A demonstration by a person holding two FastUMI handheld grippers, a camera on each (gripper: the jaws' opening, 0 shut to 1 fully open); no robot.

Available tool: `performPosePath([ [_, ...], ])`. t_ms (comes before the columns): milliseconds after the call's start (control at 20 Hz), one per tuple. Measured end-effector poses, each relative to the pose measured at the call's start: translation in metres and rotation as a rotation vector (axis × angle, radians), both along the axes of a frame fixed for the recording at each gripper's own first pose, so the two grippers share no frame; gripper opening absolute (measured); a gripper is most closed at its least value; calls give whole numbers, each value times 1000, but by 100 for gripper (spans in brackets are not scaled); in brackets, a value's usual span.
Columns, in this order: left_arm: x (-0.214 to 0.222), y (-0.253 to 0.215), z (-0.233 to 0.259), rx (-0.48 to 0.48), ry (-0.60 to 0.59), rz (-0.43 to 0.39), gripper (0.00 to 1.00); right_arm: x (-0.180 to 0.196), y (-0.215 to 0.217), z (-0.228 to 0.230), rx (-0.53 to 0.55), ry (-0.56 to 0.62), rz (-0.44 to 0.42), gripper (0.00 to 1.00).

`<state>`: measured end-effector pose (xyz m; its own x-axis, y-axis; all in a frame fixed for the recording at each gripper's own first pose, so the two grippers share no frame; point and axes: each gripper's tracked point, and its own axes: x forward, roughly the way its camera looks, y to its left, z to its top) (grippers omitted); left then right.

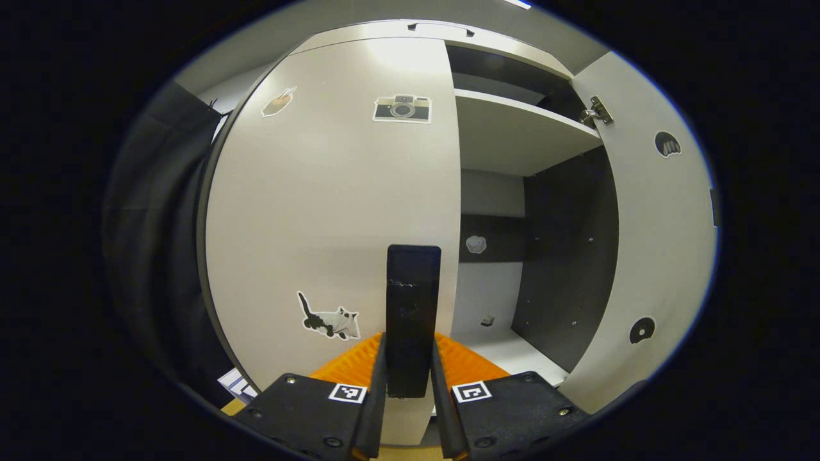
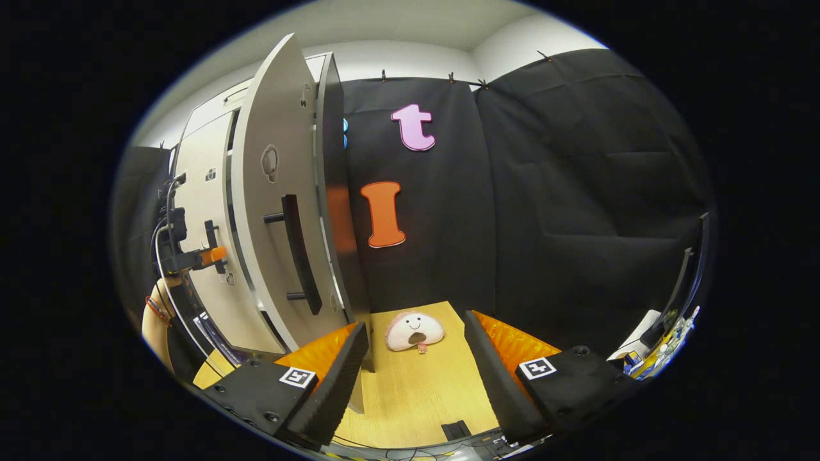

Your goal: Open the right door of the double-door shoe cabinet with the right hand, and open the left door with the left hand.

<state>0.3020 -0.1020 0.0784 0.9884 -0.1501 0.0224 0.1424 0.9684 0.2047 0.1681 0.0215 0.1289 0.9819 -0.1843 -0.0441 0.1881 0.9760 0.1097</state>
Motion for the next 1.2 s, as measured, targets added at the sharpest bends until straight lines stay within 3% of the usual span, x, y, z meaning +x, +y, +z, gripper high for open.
performPosePath([
  [450, -10, 4, -4, 1, 10, -24, 17, 1, 4, 2, -8, -6, 11, 100],
  [1050, -56, 26, -3, -8, 34, -57, 17, 10, 21, 19, -18, -70, 64, 100],
  [1100, -59, 28, -2, -12, 37, -60, 17, 9, 23, 19, -17, -71, 71, 92],
  [1200, -64, 33, -2, -29, 45, -69, 17, 9, 26, 19, -11, -74, 80, 92],
])
